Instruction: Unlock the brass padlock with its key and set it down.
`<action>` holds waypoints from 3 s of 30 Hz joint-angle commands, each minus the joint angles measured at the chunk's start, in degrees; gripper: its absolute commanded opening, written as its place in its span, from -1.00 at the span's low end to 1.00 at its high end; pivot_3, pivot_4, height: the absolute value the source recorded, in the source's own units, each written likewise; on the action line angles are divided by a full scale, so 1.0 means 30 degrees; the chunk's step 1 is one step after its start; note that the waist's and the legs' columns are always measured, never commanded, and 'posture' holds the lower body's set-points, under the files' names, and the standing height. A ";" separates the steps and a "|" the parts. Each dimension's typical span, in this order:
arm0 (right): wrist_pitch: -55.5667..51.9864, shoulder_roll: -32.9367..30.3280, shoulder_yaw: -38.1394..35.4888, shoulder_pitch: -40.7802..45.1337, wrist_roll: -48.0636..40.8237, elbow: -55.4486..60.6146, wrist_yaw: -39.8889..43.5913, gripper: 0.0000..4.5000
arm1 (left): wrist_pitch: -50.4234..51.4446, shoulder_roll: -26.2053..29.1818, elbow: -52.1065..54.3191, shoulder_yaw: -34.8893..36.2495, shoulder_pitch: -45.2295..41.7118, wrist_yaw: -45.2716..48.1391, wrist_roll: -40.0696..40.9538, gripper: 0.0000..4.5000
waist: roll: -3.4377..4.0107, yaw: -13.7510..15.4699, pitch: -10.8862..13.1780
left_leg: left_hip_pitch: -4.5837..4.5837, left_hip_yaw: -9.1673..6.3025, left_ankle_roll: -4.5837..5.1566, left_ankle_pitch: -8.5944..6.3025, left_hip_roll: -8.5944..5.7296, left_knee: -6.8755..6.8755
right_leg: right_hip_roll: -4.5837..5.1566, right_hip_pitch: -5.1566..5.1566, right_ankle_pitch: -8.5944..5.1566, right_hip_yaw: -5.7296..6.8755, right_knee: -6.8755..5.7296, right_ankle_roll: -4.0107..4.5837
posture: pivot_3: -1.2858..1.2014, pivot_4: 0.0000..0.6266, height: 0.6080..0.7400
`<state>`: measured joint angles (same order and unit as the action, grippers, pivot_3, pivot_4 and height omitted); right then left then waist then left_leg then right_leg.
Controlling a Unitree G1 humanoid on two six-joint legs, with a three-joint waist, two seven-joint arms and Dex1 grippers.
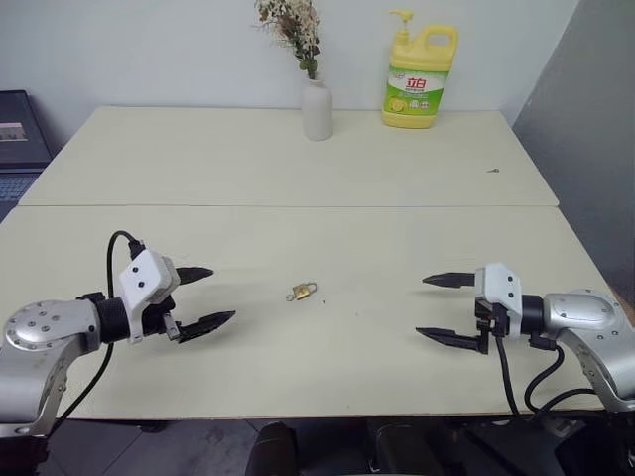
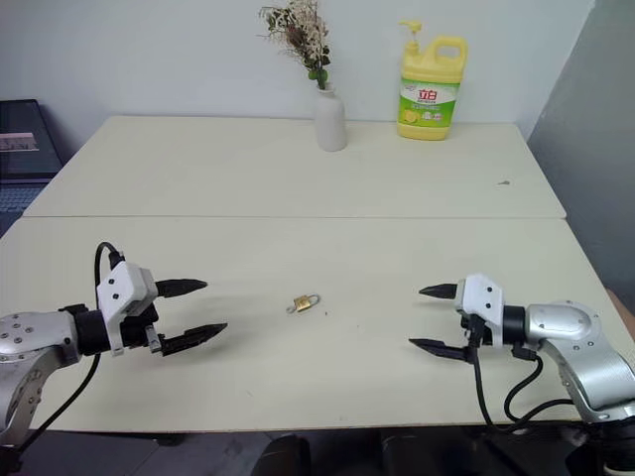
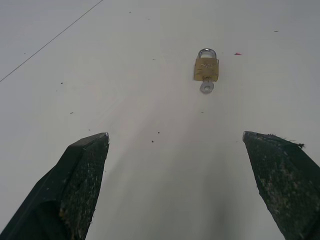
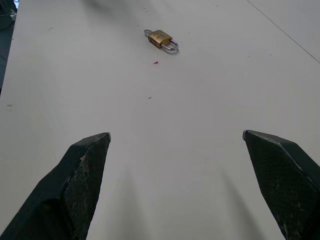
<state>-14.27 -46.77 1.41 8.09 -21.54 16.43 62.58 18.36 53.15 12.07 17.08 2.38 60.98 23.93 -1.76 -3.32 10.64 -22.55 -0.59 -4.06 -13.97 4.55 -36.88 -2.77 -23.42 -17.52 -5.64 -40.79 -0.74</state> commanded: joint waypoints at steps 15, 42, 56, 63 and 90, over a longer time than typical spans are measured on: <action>-0.5144 0.4656 0.8132 0.9746 0.2416 -0.0786 0.0511 0.98 | 0.1278 0.1983 0.2403 0.0592 0.0937 0.2565 0.0978 1.00 | 0.0014 -0.0058 0.0009 | -0.0109 -0.0005 0.0000 0.0001 0.0010 -0.0008 | -0.0007 -0.0127 -0.0003 0.0012 -0.0030 0.0015 | 0.03 -0.52 1.00; 0.2042 1.2915 1.0870 1.6886 0.8906 -1.8703 0.1075 0.98 | 0.0441 0.2036 0.2250 0.0703 0.1423 0.2207 0.0200 1.00 | 0.0010 -0.0126 0.0005 | -0.0137 0.0032 0.0002 0.0001 0.0023 0.0002 | -0.0010 -0.0205 0.0049 0.0010 -0.0074 0.0126 | 0.03 -0.52 1.00; 0.1481 1.3197 1.0231 1.6587 0.9502 -1.9240 0.1585 -0.59 | 0.0299 0.2016 0.1913 -0.0104 0.0860 0.2112 -0.0103 1.00 | 0.0009 -0.0247 0.0003 | -0.0118 0.0016 0.0002 0.0002 0.0021 -0.0008 | -0.0012 -0.0194 0.0052 0.0017 -0.0115 0.0125 | 0.03 -0.52 1.00; 0.0270 1.0740 0.8568 1.3690 0.9030 -1.2651 0.0576 -0.59 | 0.1439 0.1215 0.1935 -0.0308 -0.0177 0.1500 0.0981 1.00 | 0.0007 0.0008 0.0003 | -0.0146 -0.0003 0.0001 0.0002 0.0008 -0.0013 | -0.0005 -0.0194 0.0051 0.0025 -0.0107 0.0123 | 0.03 -0.52 1.00; 0.0189 0.3929 0.5870 0.6221 1.4098 0.3799 -0.7433 -0.59 | 0.5924 -0.1376 -0.0529 -0.4848 -0.9062 0.1796 0.3437 1.00 | -0.0004 -0.0006 -0.0003 | -0.0162 -0.0052 0.0001 0.0002 -0.0007 -0.0022 | -0.0043 -0.0190 -0.0002 0.0020 -0.0083 0.0029 | 0.03 -0.52 1.00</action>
<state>-16.39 -34.73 19.41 26.98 18.69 26.78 42.37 37.04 49.25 10.12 2.41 -23.70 66.41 34.57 -1.77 -3.34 10.63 -23.04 -0.74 -4.06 -13.97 4.53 -36.94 -2.90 -23.98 -17.53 -5.58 -41.03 -0.66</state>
